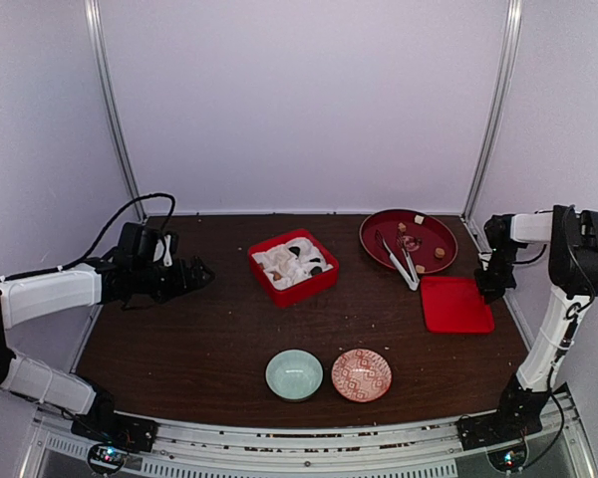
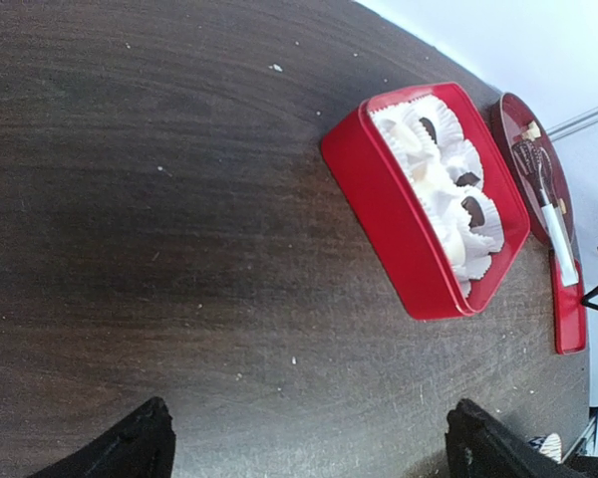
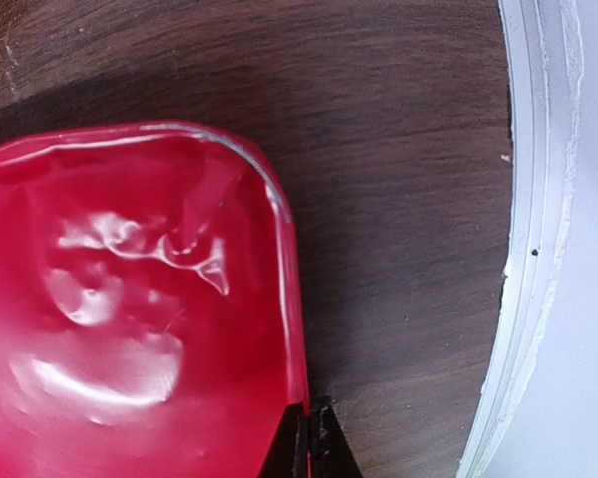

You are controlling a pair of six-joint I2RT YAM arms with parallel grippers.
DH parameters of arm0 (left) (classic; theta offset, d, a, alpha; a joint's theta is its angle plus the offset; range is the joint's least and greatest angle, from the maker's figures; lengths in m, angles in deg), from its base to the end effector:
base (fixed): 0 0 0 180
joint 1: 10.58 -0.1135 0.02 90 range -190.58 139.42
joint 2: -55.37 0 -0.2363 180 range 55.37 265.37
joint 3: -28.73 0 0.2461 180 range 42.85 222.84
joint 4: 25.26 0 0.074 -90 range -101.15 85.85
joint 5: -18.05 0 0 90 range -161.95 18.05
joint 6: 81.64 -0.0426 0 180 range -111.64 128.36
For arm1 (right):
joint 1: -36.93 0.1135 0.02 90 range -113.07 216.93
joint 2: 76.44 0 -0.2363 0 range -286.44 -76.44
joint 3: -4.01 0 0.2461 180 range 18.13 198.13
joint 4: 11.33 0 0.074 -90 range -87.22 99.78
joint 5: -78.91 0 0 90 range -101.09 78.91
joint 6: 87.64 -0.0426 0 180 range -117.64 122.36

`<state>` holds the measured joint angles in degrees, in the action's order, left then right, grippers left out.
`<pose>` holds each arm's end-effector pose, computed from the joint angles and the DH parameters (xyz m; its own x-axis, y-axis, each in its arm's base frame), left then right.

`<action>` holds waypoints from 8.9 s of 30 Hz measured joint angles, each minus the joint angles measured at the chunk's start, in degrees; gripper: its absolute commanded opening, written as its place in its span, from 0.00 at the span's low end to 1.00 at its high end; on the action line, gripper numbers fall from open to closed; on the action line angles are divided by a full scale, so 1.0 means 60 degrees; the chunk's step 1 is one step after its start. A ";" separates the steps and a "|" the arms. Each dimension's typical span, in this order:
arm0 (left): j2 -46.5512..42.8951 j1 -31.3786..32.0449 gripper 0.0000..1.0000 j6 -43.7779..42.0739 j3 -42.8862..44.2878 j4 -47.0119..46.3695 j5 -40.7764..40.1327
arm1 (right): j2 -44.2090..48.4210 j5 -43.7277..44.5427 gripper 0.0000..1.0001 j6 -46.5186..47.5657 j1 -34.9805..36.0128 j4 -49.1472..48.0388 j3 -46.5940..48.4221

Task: Pack the chocolate

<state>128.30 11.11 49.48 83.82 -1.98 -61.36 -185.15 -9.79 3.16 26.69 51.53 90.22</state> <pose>0.2500 -0.1079 0.1878 -0.7839 -0.3839 -0.4880 -0.0313 0.8094 -0.5865 0.3271 -0.0601 0.1269 -0.9833 0.1634 -0.0806 0.1658 0.9859 -0.0237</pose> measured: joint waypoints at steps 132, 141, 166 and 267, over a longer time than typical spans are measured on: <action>-0.1191 0.4146 0.00 -0.8269 0.3905 0.0816 -0.4572 | 0.4601 -0.6400 0.74 -1.0495 0.6859 -0.9479 -0.0470; -0.0973 0.6171 0.00 -1.2870 0.3468 -0.0331 -0.7952 | 0.4656 -0.6451 0.78 -1.3653 0.7643 -1.1103 -0.0623; 0.1013 0.7938 0.13 -1.8837 0.2550 -0.4991 -1.0954 | 0.2641 -0.6317 0.28 -1.5894 0.9147 -1.2349 -0.0175; 1.1912 0.1300 0.86 -0.3646 1.4273 0.2528 0.6805 | 0.4761 -0.9737 0.00 -0.8098 0.3344 -0.7304 -0.1989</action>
<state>199.77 18.92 27.60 169.45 13.19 -20.53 -156.58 -68.22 -45.43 46.75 7.71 78.29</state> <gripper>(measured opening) 0.825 0.081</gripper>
